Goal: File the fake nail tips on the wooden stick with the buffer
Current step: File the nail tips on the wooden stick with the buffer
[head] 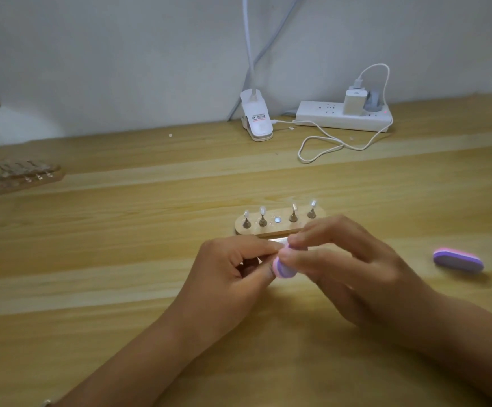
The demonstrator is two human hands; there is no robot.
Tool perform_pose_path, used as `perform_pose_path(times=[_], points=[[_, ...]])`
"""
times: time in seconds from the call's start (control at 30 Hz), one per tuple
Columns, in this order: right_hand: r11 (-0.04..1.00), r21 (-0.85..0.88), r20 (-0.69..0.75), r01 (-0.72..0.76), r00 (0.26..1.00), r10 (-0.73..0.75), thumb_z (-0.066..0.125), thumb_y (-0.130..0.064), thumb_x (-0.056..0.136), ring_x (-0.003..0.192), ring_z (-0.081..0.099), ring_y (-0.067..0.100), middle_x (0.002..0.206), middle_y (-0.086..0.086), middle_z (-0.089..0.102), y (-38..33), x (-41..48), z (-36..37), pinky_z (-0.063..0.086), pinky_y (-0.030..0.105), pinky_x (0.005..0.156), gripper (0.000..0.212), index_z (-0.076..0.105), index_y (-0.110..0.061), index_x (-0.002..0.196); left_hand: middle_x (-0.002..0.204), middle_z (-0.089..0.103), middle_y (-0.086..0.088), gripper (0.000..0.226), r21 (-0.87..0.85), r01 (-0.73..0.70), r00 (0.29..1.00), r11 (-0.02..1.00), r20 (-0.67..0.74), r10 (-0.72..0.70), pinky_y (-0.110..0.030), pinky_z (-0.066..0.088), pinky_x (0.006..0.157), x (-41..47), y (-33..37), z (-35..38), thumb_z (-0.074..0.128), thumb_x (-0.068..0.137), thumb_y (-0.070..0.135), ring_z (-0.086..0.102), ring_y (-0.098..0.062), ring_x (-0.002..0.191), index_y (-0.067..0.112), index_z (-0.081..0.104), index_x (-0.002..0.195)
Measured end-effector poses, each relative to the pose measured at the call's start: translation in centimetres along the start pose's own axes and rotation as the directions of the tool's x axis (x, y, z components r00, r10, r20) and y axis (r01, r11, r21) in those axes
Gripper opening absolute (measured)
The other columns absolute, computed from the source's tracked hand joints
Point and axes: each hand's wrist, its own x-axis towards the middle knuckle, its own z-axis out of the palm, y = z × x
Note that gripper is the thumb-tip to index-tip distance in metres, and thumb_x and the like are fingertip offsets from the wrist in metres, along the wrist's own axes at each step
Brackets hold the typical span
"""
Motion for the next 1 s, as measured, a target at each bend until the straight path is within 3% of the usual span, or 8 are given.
perform_pose_path(times=[0.1, 0.27, 0.4, 0.53, 0.7, 0.83, 0.93, 1.0], points=[[0.998, 0.011, -0.010, -0.069, 0.998, 0.069, 0.058, -0.006, 0.098, 0.098, 0.066, 0.022, 0.105, 0.012, 0.064, 0.7, 0.4, -0.7, 0.053, 0.034, 0.087, 0.021, 0.073, -0.001, 0.112, 0.069, 0.069, -0.004, 0.011, 0.040, 0.011, 0.999, 0.999, -0.039, -0.010, -0.040, 0.043, 0.055, 0.0, -0.2, 0.0, 0.069, 0.085, 0.022, 0.054, -0.034, 0.061, 0.022, 0.079, 0.087], [1.000, 0.011, 0.008, -0.001, 1.000, 0.001, 0.056, -0.005, 0.099, 0.098, 0.066, 0.023, 0.106, 0.012, 0.065, -0.1, 0.3, -0.1, 0.051, 0.030, 0.088, 0.022, 0.071, -0.003, 0.114, 0.072, 0.068, -0.010, 0.012, -0.001, -0.017, 1.000, 1.000, -0.013, 0.017, -0.040, 0.043, 0.055, 0.2, -0.2, -0.2, 0.070, 0.085, 0.028, 0.054, -0.036, 0.063, 0.027, 0.079, 0.093], [0.995, 0.002, -0.050, -0.098, 0.994, 0.098, 0.057, -0.007, 0.096, 0.097, 0.067, 0.021, 0.103, 0.009, 0.065, 0.8, 0.8, -1.0, 0.052, 0.030, 0.088, 0.020, 0.073, 0.001, 0.106, 0.075, 0.072, -0.001, 0.010, -0.027, 0.041, 0.998, 0.999, -0.049, -0.042, -0.041, 0.046, 0.058, 0.1, -0.1, -0.1, 0.071, 0.082, 0.020, 0.056, -0.032, 0.064, 0.022, 0.080, 0.088], [0.999, -0.036, 0.003, 0.014, 1.000, -0.014, 0.062, 0.008, 0.092, 0.102, 0.065, 0.022, 0.108, 0.013, 0.066, -0.7, 0.3, 0.0, 0.050, 0.028, 0.091, 0.024, 0.071, 0.001, 0.114, 0.079, 0.074, -0.008, 0.013, -0.056, -0.015, 1.000, 0.998, 0.006, 0.016, -0.046, 0.048, 0.061, 0.2, 0.1, -0.3, 0.070, 0.086, 0.022, 0.062, -0.038, 0.070, 0.018, 0.079, 0.096], [0.997, -0.053, -0.070, -0.058, 0.996, 0.054, 0.057, -0.004, 0.097, 0.099, 0.065, 0.021, 0.105, 0.011, 0.065, 0.2, 0.8, -0.9, 0.051, 0.029, 0.092, 0.019, 0.072, 0.000, 0.109, 0.072, 0.073, 0.001, 0.011, -0.153, 0.051, 0.999, 0.987, 0.013, -0.050, -0.010, 0.041, 0.056, 0.1, 0.5, -0.4, 0.071, 0.087, 0.015, 0.058, -0.001, 0.061, 0.009, 0.079, 0.085], [0.996, -0.079, -0.023, 0.040, 0.999, -0.042, 0.061, 0.010, 0.091, 0.101, 0.065, 0.024, 0.107, 0.015, 0.065, -0.6, 0.3, -0.2, 0.050, 0.028, 0.092, 0.023, 0.072, 0.001, 0.110, 0.070, 0.070, 0.001, 0.015, -0.214, 0.050, 0.997, 0.975, 0.063, -0.038, -0.009, 0.037, 0.055, 0.2, 0.7, -0.4, 0.067, 0.086, 0.015, 0.045, 0.001, 0.054, 0.005, 0.078, 0.085], [0.996, -0.081, -0.070, -0.025, 0.997, 0.020, 0.059, 0.002, 0.095, 0.099, 0.065, 0.021, 0.106, 0.012, 0.066, 0.2, 0.7, -0.8, 0.052, 0.033, 0.090, 0.019, 0.072, 0.001, 0.109, 0.065, 0.066, -0.001, 0.016, -0.264, 0.118, 0.993, 0.957, 0.045, -0.110, -0.007, 0.037, 0.052, 0.0, 0.7, -0.6, 0.068, 0.087, 0.015, 0.049, 0.003, 0.051, 0.002, 0.078, 0.084], [0.998, -0.058, -0.086, -0.024, 0.996, 0.019, 0.061, 0.002, 0.095, 0.099, 0.065, 0.022, 0.106, 0.012, 0.066, -0.1, 0.6, -0.6, 0.051, 0.031, 0.090, 0.019, 0.072, 0.000, 0.110, 0.061, 0.059, -0.010, 0.018, -0.301, 0.183, 0.983, 0.936, 0.068, -0.170, -0.012, 0.034, 0.047, 0.1, 0.7, -0.7, 0.071, 0.086, 0.020, 0.042, -0.004, 0.048, 0.003, 0.078, 0.084]])
